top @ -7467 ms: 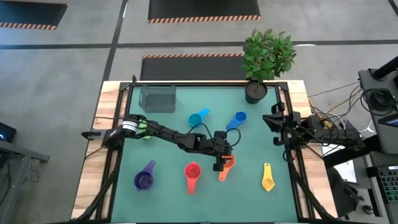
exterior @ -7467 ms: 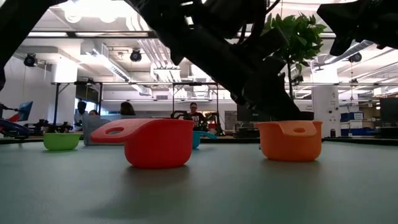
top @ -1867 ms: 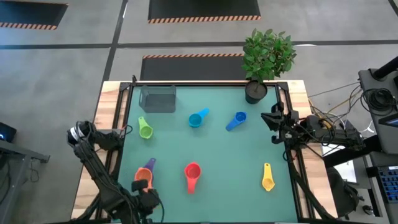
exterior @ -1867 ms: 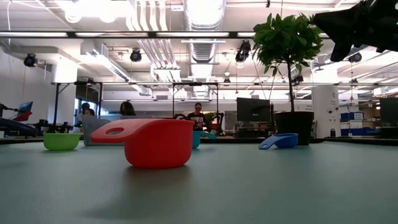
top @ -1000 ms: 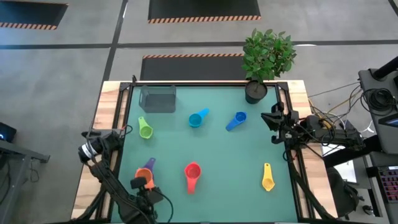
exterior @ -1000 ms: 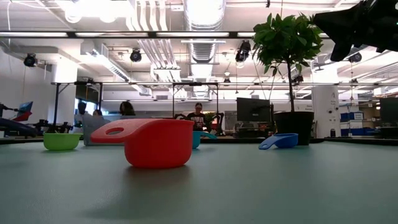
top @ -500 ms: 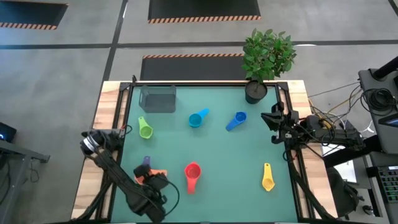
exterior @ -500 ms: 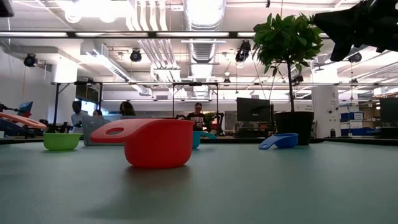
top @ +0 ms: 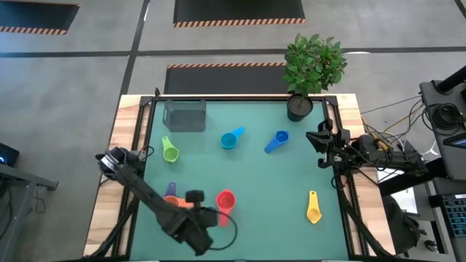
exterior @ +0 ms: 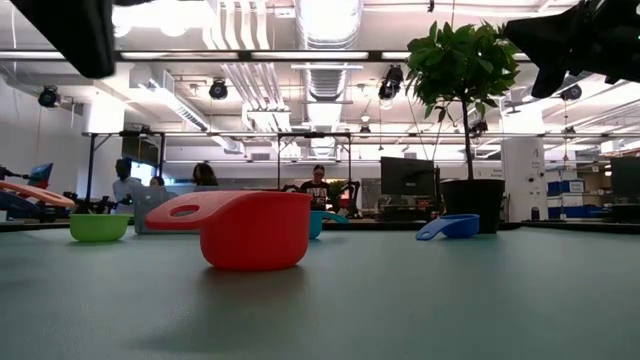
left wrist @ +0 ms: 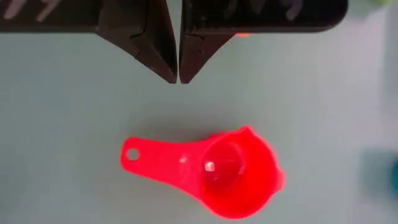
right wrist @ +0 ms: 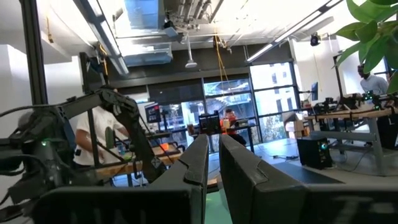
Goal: Nest measuring cups in basket
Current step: Stack the orange measuring cup on top of the violet measuring cup
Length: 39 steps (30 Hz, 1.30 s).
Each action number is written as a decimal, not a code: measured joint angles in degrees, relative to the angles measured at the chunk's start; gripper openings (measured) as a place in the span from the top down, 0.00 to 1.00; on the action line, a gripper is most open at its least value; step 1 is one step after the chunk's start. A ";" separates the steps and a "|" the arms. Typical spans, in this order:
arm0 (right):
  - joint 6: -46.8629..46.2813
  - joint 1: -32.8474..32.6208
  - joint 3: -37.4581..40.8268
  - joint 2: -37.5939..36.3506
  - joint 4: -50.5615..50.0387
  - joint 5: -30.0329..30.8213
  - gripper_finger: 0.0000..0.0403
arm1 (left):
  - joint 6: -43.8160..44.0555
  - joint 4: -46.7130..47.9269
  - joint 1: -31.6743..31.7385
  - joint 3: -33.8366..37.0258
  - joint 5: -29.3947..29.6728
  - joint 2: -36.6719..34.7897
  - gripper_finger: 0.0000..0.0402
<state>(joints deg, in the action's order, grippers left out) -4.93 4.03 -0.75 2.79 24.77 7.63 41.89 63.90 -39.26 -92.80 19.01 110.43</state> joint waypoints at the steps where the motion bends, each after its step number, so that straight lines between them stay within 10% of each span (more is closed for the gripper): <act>1: 0.00 0.02 0.00 0.00 0.00 -0.01 0.93 | -1.91 -0.75 0.92 0.61 -1.75 -0.02 1.00; 10: -0.28 0.02 -0.01 0.00 0.00 -0.03 0.93 | -6.45 -1.60 4.85 9.09 -16.48 0.00 1.00; 39: -1.26 0.01 -0.02 0.00 -1.11 -0.08 0.93 | 7.25 18.97 2.58 15.54 -7.66 -13.65 1.00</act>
<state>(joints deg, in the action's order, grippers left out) -6.18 4.04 -0.77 2.79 23.67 7.55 49.14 82.87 -36.68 -77.26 11.35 96.78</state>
